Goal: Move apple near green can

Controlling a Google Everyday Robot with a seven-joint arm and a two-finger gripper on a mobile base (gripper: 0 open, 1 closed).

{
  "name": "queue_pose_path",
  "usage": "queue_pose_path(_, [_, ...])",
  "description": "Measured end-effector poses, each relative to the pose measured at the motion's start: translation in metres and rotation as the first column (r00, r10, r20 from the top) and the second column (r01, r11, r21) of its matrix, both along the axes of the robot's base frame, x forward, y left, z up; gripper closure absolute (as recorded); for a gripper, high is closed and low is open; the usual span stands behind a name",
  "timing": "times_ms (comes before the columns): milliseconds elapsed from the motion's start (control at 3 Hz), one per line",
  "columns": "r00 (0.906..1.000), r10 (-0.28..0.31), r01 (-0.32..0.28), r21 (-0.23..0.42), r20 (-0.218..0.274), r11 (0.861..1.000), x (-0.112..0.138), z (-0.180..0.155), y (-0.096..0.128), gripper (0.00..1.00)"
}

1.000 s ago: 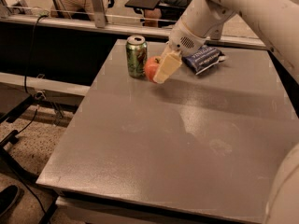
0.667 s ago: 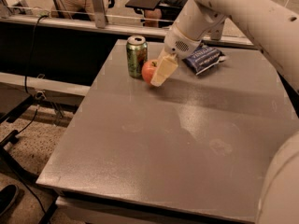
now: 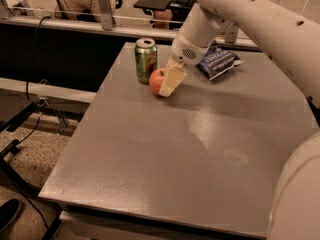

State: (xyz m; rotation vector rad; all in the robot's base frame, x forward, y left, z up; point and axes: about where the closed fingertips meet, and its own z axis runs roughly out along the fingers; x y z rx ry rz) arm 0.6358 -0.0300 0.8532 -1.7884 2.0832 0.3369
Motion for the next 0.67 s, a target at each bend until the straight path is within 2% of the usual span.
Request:
queue_pose_path(333, [1.0000,0.003,-0.003,0.001,-0.004,1.000,0.0000,-0.0024,0.0020,0.00])
queue_pose_path(667, [1.0000,0.003,-0.003,0.001,-0.004,1.000,0.0000,-0.0024,0.0021,0.00])
